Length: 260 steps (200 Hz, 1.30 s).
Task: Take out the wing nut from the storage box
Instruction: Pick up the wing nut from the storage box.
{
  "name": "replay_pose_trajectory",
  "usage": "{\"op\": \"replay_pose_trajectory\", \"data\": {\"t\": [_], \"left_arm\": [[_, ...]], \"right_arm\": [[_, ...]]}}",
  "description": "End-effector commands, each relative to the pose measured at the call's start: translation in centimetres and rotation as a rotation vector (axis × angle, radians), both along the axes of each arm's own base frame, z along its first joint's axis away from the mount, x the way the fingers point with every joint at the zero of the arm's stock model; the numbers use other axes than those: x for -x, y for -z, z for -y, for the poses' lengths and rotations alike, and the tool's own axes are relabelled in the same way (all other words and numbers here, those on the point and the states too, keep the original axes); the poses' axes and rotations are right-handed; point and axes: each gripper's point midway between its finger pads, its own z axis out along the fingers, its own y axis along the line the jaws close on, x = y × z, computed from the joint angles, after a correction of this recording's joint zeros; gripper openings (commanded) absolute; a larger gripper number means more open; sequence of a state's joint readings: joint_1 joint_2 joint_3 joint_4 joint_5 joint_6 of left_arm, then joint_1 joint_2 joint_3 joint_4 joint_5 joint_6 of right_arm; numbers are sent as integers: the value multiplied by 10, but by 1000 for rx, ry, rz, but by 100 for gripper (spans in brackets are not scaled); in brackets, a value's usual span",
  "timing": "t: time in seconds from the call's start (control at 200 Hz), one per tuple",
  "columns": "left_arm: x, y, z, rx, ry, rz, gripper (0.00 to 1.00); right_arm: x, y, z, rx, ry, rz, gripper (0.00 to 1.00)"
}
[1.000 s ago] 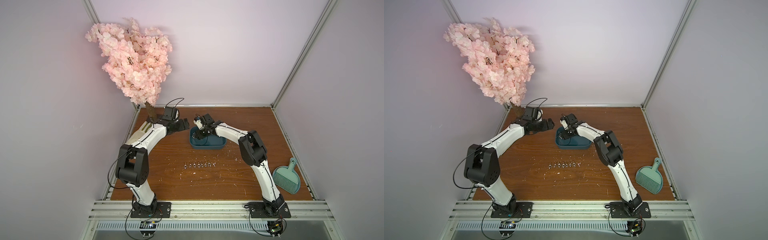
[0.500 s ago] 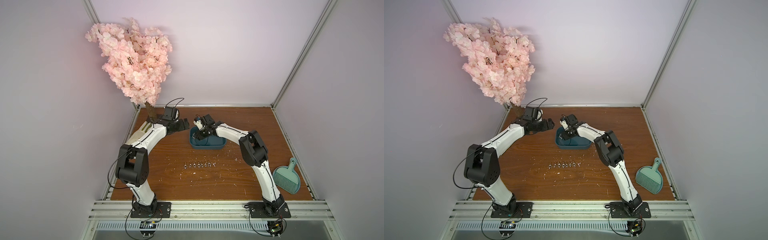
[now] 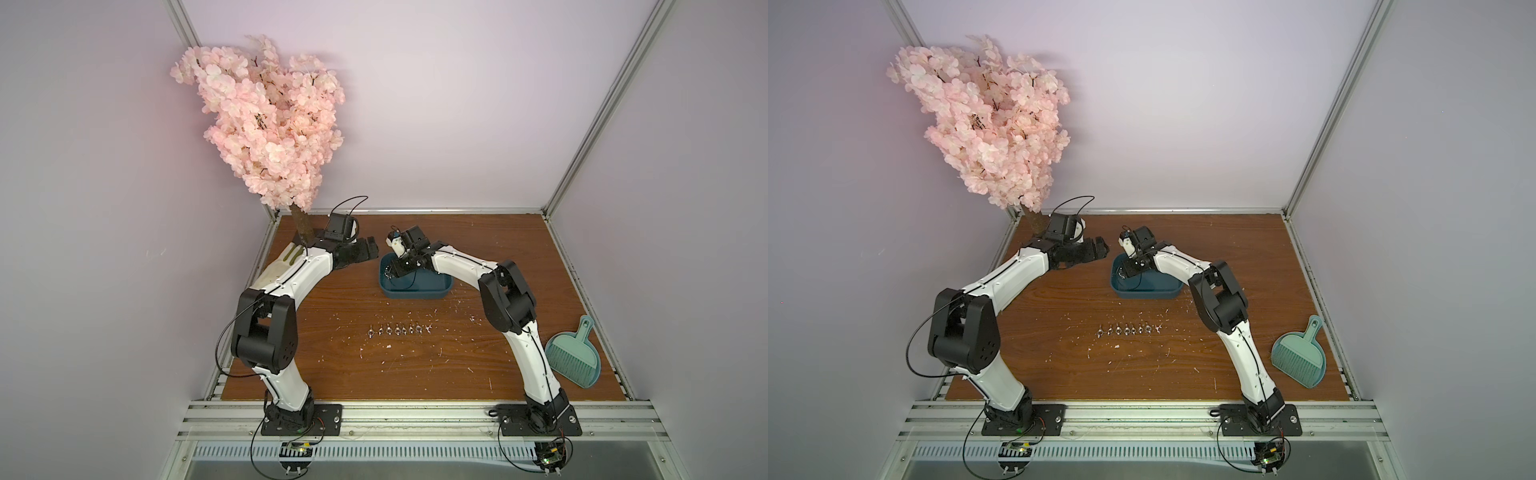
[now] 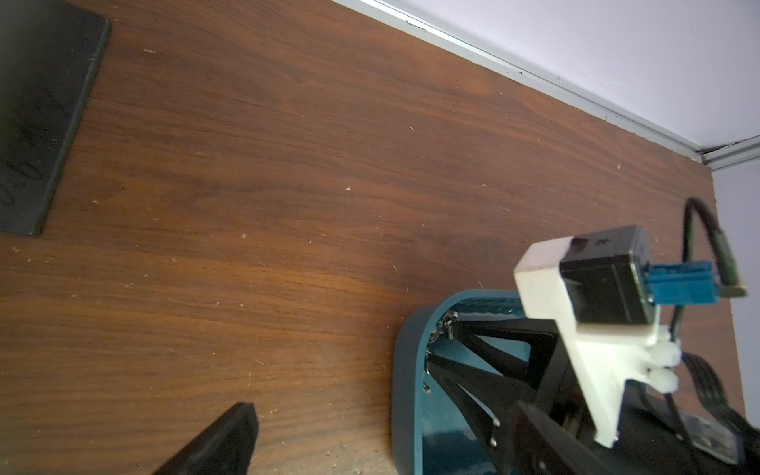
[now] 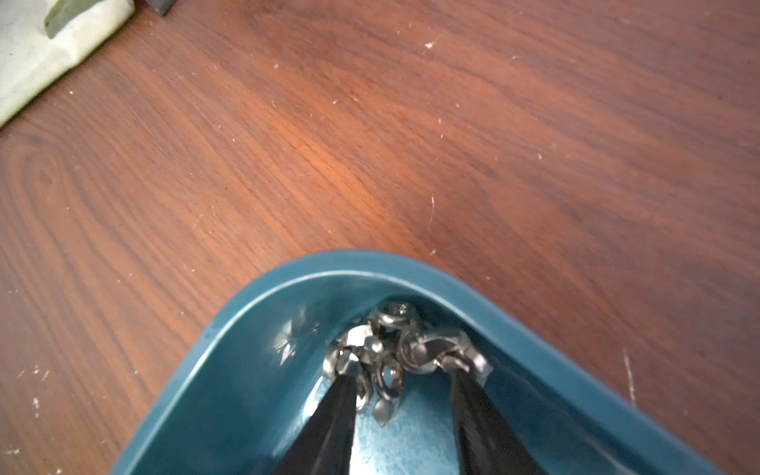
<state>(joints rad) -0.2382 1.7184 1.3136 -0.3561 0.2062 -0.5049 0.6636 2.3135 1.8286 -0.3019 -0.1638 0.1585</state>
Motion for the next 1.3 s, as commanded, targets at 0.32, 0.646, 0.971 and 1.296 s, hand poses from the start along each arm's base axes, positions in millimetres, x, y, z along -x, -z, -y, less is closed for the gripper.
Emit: {"op": "replay_pose_trajectory", "data": {"t": [0.32, 0.646, 0.971, 1.296], "left_arm": [[3, -5, -6, 0, 7, 0, 100], [4, -4, -7, -2, 6, -5, 100], [7, -2, -7, 2, 7, -7, 100], [10, -1, -6, 11, 5, -7, 100]], "right_arm": [[-19, -32, -16, -78, 10, 47, 53], [-7, -15, -13, -85, 41, -23, 50], [6, -7, -13, -108, 30, -65, 48], [5, -18, -7, -123, 85, -62, 49]]}}
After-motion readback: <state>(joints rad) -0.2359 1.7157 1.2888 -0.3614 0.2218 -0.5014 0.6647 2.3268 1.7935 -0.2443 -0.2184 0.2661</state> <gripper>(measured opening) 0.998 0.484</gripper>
